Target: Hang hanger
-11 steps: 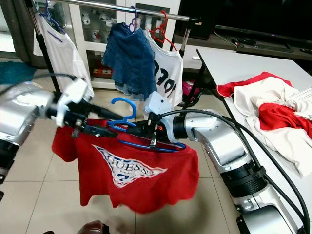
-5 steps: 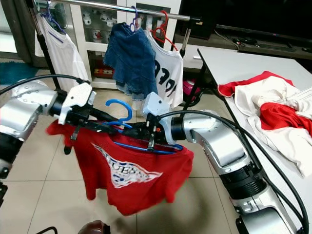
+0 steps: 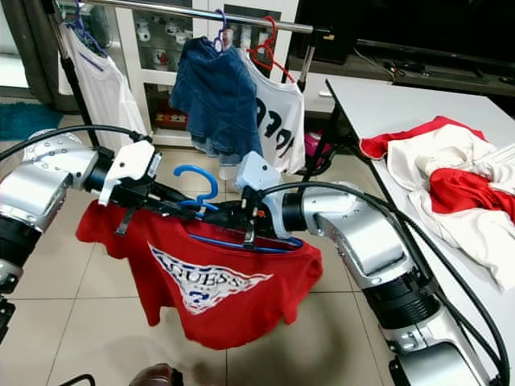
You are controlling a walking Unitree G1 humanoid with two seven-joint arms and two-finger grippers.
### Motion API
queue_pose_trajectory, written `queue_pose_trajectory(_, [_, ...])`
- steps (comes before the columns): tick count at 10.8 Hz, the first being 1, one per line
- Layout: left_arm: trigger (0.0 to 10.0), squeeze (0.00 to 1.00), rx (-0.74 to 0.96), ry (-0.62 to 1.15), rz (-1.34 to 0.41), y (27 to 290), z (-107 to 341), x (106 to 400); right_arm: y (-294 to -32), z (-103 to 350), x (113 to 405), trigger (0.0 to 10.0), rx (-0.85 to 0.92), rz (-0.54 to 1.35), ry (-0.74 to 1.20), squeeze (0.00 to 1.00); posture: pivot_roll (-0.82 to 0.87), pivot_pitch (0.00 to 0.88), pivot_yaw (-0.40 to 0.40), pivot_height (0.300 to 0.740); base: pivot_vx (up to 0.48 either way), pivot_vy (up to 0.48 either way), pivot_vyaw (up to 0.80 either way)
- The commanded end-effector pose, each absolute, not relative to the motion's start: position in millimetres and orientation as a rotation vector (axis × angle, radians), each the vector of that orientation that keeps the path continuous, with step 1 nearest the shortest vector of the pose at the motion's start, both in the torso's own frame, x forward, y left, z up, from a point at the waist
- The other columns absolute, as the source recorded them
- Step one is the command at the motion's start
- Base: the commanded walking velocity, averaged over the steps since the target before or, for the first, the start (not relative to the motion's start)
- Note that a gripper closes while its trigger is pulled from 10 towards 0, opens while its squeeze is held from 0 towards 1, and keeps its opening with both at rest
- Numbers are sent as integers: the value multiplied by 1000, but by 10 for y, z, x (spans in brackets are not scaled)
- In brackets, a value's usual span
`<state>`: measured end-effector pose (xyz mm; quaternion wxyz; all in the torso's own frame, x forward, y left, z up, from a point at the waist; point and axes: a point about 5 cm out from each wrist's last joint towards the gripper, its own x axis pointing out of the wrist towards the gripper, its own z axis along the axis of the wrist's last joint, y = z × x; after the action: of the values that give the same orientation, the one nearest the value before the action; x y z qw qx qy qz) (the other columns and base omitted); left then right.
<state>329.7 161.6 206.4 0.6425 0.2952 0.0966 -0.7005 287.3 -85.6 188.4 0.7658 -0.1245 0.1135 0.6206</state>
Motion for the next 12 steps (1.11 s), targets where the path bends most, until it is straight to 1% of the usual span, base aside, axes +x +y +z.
queue_pose_trajectory(1, [0, 0, 670, 239, -1560, 1618, 2066, 3334, -810, 2000, 2834, 10000, -236, 1404, 179, 0, -14, 0, -72, 740, 0, 0, 0])
queue_pose_trajectory(2, [0, 0, 649, 231, -1551, 1621, 2069, 3336, -814, 1999, 2832, 10000, -234, 1403, 178, 0, -14, 0, -72, 740, 0, 0, 0])
queue_pose_trajectory(3, [0, 0, 585, 233, -1498, 1675, 2045, 3349, -852, 1998, 2856, 10000, -189, 1369, 177, 1000, -13, 0, -73, 740, 0, 0, 0])
queue_pose_trajectory(5, [0, 0, 570, 253, -1443, 1772, 2008, 3350, -925, 2010, 2900, 10000, -174, 1325, 179, 1000, -7, 0, -76, 740, 0, 0, 0])
queue_pose_trajectory(6, [0, 0, 591, 282, -1365, 1880, 1957, 3359, -1016, 2080, 2958, 10000, -110, 1267, 135, 1000, -5, 0, -80, 740, 0, 0, 0])
queue_pose_trajectory(7, [0, 0, 569, 283, -1282, 1940, 1942, 3382, -1071, 2115, 2971, 10000, -86, 1232, 110, 1000, -5, 0, -80, 740, 0, 0, 0])
queue_pose_trajectory(8, [0, 0, 536, 271, -1196, 1993, 1919, 3406, -1133, 2083, 2968, 10000, -73, 1156, 119, 1000, -6, 0, -85, 740, 0, 0, 0])
queue_pose_trajectory(10, [0, 0, 493, 225, -1099, 2032, 1895, 3430, -1179, 1917, 3044, 10000, -20, 921, 188, 1000, -6, 0, -85, 740, 0, 0, 0])
queue_pose_trajectory(11, [0, 0, 425, 182, -1053, 2029, 1909, 3419, -1094, 1692, 3096, 10000, 13, 718, 256, 0, -5, 0, -87, 740, 0, 0, 0])
queue_pose_trajectory(12, [0, 0, 411, 178, -1045, 2029, 1908, 3406, -1058, 1618, 3117, 10000, -21, 644, 260, 0, -5, 0, -87, 740, 0, 0, 0])
